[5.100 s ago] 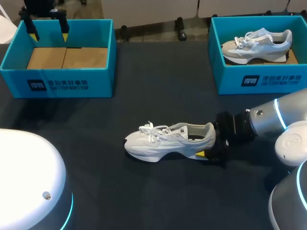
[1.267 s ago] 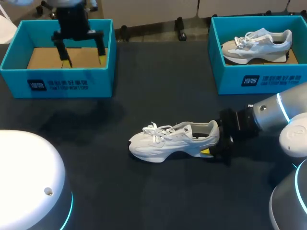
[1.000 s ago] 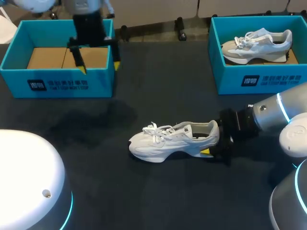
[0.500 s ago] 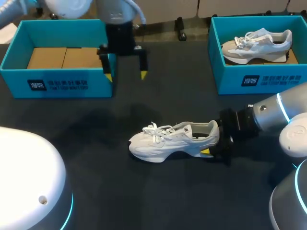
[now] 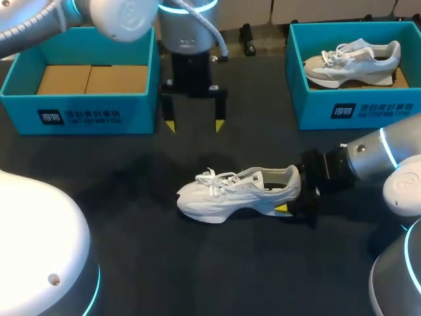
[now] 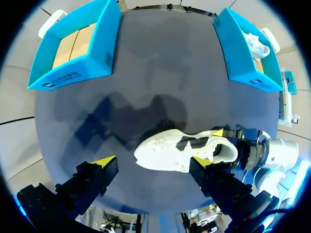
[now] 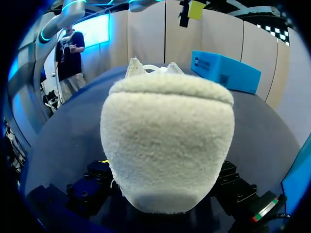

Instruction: Take the shoe out of the shoebox, open the shoe tongue, remove and reinsert the insole, then place the shoe into the shoebox

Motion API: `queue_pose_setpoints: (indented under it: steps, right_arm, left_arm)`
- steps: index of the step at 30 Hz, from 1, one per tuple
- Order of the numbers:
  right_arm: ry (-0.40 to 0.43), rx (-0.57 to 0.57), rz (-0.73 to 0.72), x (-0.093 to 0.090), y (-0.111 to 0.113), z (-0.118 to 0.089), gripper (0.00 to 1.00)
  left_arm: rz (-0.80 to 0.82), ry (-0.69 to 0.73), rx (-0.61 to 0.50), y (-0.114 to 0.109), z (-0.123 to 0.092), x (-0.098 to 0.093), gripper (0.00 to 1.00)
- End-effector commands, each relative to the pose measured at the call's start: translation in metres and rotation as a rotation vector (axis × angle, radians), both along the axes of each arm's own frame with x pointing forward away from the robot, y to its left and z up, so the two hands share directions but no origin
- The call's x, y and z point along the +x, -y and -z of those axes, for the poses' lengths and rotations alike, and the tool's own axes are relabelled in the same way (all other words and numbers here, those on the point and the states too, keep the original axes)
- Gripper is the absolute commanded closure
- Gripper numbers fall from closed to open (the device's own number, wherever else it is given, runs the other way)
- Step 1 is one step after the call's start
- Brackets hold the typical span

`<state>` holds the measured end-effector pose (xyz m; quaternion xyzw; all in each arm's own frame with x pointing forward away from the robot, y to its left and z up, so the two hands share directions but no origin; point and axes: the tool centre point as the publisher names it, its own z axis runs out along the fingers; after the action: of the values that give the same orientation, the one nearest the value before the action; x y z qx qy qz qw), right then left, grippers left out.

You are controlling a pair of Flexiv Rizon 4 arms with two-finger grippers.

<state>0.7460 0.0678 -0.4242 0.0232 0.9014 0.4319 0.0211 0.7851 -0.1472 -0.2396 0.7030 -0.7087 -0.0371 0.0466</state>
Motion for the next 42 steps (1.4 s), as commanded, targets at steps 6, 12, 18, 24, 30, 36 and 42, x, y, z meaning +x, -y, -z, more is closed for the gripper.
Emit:
queue_pose_setpoints:
  steps: [6, 12, 18, 24, 30, 36, 42]
  right_arm:
    - [0.002, 0.000, 0.000, 0.000, 0.000, 0.000, 1.00]
    - [0.002, 0.000, 0.000, 0.000, 0.000, 0.000, 1.00]
    - [0.002, 0.000, 0.000, 0.000, 0.000, 0.000, 1.00]
    - [0.002, 0.000, 0.000, 0.000, 0.000, 0.000, 1.00]
    - [0.002, 0.000, 0.000, 0.000, 0.000, 0.000, 1.00]
    - [0.002, 0.000, 0.000, 0.000, 0.000, 0.000, 1.00]
    - [0.002, 0.000, 0.000, 0.000, 0.000, 0.000, 1.00]
  left_arm:
    - [-0.005, 0.046, 0.015, 0.017, 0.006, -0.029, 0.00]
    - [-0.005, 0.046, 0.015, 0.017, 0.006, -0.029, 0.00]
    - [-0.005, 0.046, 0.015, 0.017, 0.006, -0.029, 0.00]
    - [0.009, 0.033, 0.009, 0.021, 0.011, -0.036, 0.00]
    - [0.040, 0.028, 0.007, 0.037, 0.021, -0.050, 0.00]
    - [0.073, 0.036, 0.019, 0.057, 0.032, -0.056, 0.00]
    - [0.087, 0.025, 0.015, 0.070, 0.043, -0.057, 0.00]
